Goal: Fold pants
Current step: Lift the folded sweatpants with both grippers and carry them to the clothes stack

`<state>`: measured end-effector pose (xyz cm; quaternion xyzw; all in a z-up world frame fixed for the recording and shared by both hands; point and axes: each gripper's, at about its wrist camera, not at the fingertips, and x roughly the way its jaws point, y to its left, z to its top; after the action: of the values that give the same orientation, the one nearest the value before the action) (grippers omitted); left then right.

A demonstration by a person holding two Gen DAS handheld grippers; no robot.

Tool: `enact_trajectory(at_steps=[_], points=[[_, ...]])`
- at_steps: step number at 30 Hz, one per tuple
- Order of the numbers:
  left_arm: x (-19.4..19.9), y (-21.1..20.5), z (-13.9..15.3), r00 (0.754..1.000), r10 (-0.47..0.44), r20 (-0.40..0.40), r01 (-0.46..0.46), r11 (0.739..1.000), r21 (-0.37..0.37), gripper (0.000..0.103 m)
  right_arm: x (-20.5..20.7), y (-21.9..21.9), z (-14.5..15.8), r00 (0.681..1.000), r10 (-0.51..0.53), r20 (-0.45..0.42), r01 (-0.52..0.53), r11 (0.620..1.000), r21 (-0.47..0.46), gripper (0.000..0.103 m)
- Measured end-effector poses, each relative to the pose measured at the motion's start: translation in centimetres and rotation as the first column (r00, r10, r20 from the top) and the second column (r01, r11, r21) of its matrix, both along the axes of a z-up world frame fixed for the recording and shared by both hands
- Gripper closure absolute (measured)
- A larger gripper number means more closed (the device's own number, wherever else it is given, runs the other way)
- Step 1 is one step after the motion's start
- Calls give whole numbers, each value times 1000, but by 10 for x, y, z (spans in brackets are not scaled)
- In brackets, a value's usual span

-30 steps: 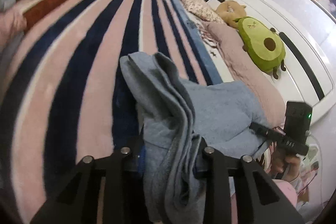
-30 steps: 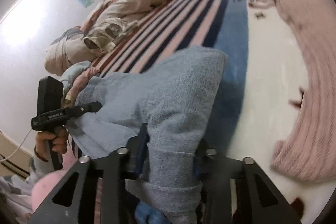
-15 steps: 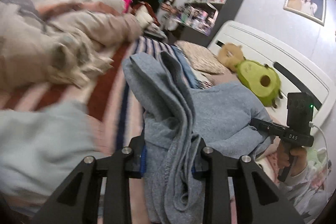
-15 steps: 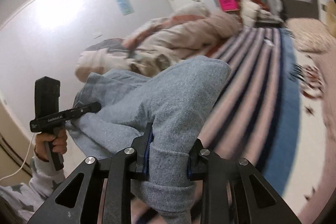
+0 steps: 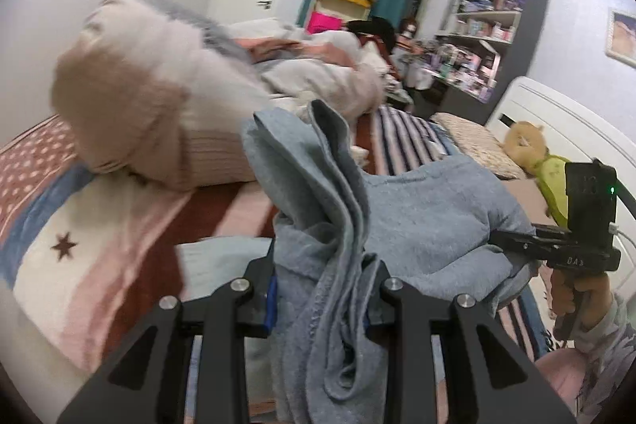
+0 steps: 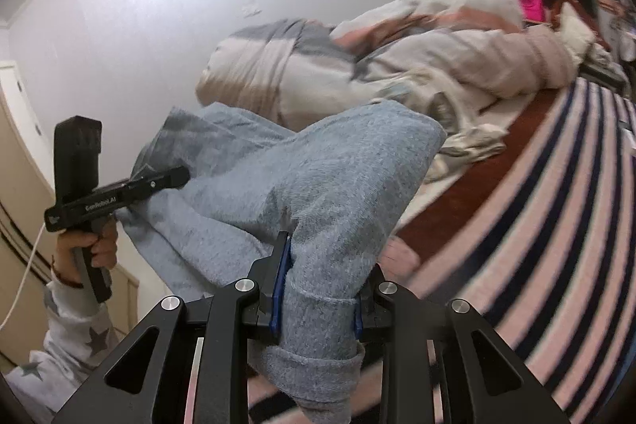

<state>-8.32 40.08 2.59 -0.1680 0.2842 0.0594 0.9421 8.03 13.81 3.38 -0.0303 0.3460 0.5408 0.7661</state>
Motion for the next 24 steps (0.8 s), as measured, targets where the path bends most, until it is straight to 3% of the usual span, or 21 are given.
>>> enact_trajectory(at_steps=[5,8,11,16,19,24], points=[[-2,32,-30,998,23,-54,-25,998,-50,77,-1,52,-18,998,39,-42,-40,999,-25,84],[3,39,-55,996,23,-88,-29,997,-66,75,0,59,-32,997,38,-68,-42,998,-50,82],[4,44,-68,997,27,-72,-34,995,-98,73,1,65,-44,997,32,-64,-37,997,-73,79],[4,41,-63,999,10,-35,-14,995,-102,73,-4,55,-37,998,12,-69,-16,997,-70,80],[9,39,-65,998,22,-67,-27,997,-75,70,-8,55,-38,998,14,-53,-19,996,-92,79],[5,33,-58,997,42,-66,-44,998,-34,63,-4,52,-44,997,-13,-75,5,994,-107,67]])
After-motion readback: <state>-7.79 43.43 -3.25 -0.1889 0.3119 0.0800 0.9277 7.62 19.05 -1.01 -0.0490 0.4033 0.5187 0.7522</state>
